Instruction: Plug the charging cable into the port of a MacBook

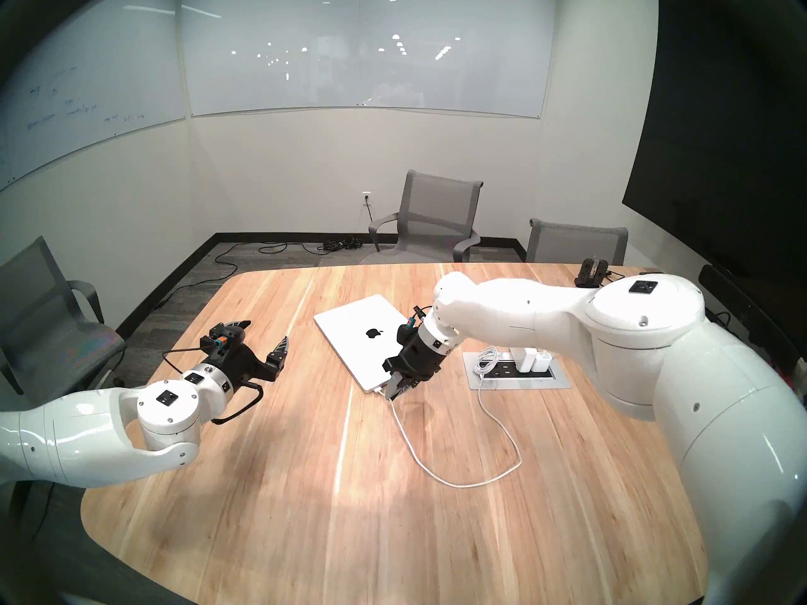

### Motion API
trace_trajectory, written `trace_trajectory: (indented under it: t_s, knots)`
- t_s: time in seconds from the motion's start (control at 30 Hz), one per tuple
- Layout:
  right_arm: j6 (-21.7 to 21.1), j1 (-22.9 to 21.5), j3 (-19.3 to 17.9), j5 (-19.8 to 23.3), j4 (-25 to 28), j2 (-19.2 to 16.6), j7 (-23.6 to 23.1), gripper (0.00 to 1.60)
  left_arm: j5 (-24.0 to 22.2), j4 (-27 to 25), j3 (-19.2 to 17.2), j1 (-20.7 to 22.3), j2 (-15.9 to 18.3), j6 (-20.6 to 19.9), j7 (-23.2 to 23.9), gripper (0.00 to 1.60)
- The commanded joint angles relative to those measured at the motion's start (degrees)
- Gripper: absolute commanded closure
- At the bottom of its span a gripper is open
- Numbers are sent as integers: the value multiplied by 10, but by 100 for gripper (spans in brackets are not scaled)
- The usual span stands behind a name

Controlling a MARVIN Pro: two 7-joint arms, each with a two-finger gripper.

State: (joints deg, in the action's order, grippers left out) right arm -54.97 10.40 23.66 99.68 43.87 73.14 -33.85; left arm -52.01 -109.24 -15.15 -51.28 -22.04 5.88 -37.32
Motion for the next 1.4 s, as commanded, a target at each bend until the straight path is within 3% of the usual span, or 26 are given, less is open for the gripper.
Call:
trace_trajectory:
  t_s: [0.0,0.67,0.7,0.73,0.8,0.83,1.37]
  knots:
    - [0,-10,1,1,-7,3,-2,160,-1,-1,-8,8,-1,2,1,0]
    - [0,-3,9,-4,-6,8,-16,160,-1,-1,-8,8,-1,2,1,0]
    - [0,-4,10,-6,-2,6,-17,120,-1,-1,-8,8,-1,2,1,0]
    - [0,-4,10,-6,-2,6,-17,120,-1,-1,-8,8,-1,2,1,0]
    - [0,-5,10,-5,4,3,-14,18,-1,-1,-8,8,-1,2,1,0]
    - [0,-5,9,-4,8,1,-12,0,-1,-1,-8,8,-1,2,1,0]
    - [0,-39,1,-1,63,-41,11,0,-1,-1,-8,8,-1,2,0,0]
